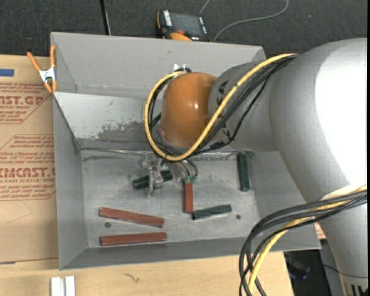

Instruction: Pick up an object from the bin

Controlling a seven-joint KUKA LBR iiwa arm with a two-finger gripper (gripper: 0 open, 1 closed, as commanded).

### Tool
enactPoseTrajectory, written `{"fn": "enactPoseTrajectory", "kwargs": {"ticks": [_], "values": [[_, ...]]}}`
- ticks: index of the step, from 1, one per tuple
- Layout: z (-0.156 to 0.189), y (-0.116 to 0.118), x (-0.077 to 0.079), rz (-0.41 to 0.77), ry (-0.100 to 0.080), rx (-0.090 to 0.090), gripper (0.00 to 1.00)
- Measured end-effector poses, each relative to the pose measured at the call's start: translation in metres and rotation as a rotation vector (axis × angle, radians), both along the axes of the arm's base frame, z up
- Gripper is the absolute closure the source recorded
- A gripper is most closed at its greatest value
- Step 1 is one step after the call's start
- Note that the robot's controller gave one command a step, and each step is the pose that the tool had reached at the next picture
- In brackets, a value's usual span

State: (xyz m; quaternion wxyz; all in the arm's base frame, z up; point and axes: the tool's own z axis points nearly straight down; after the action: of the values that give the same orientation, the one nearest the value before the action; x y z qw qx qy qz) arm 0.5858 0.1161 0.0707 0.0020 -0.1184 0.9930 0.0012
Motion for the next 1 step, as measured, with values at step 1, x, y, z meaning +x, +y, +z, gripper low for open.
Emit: {"fn": "enactPoseTrajectory", "kwargs": {"ticks": [1], "values": [[0.1212, -0.0063, 0.0028, 0.139, -0.007, -0.002, 1.00]]}}
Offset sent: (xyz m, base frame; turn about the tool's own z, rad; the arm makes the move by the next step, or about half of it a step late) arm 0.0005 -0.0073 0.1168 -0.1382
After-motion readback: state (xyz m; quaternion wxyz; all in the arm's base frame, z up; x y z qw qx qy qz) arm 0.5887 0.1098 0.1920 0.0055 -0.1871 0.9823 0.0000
